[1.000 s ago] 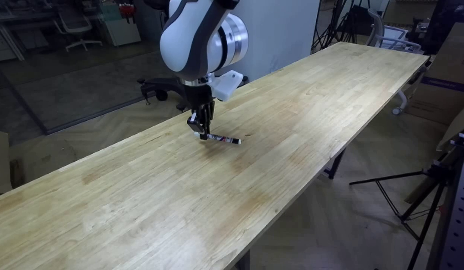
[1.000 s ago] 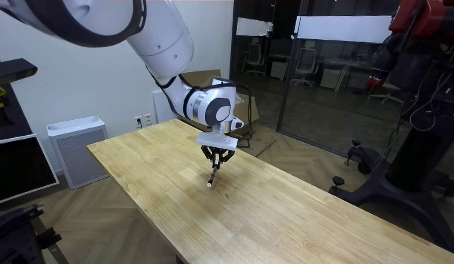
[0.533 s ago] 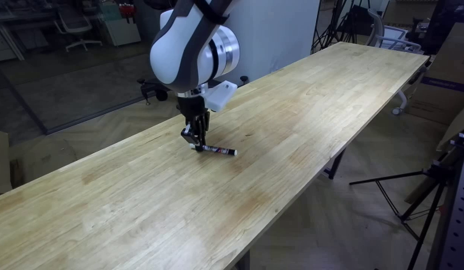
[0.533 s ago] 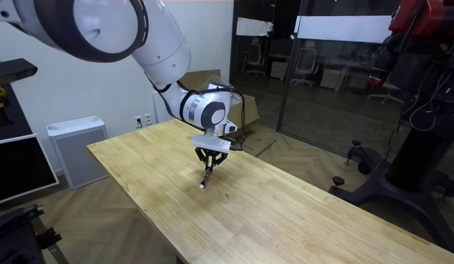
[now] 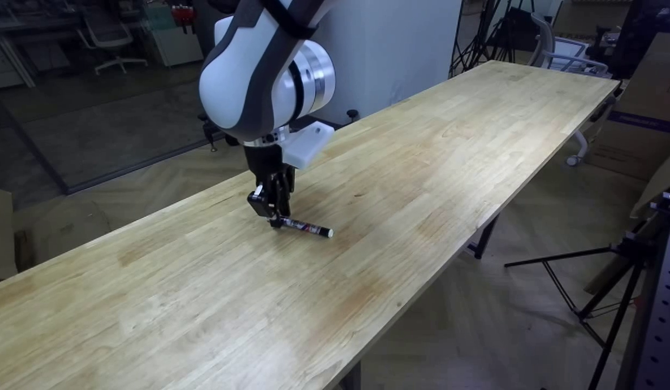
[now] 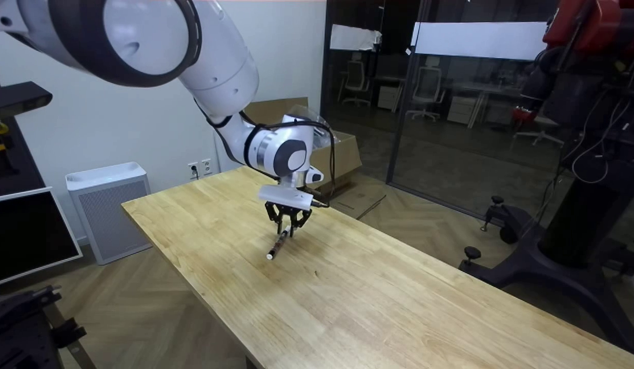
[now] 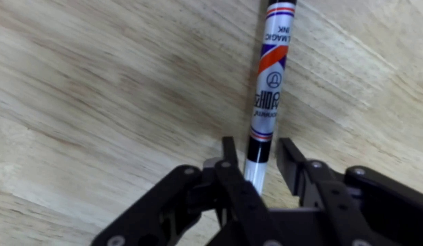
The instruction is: Move the pen slightly to the left
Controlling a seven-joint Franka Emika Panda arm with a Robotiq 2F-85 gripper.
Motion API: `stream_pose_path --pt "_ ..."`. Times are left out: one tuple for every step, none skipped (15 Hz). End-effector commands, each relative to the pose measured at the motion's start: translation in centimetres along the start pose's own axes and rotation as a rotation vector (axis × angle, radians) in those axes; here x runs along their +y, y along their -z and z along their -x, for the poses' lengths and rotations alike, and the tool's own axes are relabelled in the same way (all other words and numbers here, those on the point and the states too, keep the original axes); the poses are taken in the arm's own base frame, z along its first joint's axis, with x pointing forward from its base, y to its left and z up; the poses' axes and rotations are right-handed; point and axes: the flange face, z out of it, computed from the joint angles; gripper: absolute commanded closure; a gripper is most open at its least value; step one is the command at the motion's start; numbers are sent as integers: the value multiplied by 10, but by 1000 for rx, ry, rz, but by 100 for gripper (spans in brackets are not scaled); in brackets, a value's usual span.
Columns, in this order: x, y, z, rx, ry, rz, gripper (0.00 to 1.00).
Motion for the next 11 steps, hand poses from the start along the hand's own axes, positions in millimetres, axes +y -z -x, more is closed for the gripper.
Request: stream_pose_path --pt "-2 12 -7 -2 -48 14 30" --pt "-3 16 -7 2 -52 22 24" --pt "-6 20 -7 5 -58 27 16" --pt "-8 25 -8 5 -66 33 11" --pt "-12 30 -9 6 -70 38 3" --pt "-16 35 -10 6 -75 40 1" --pt "-19 40 -11 6 -77 44 0" --pt "-24 46 -11 6 -72 39 0" --pt "-28 50 -12 8 -66 42 0" --pt "-31 54 -12 13 -64 41 0" --pt "-34 58 -13 17 -70 40 0"
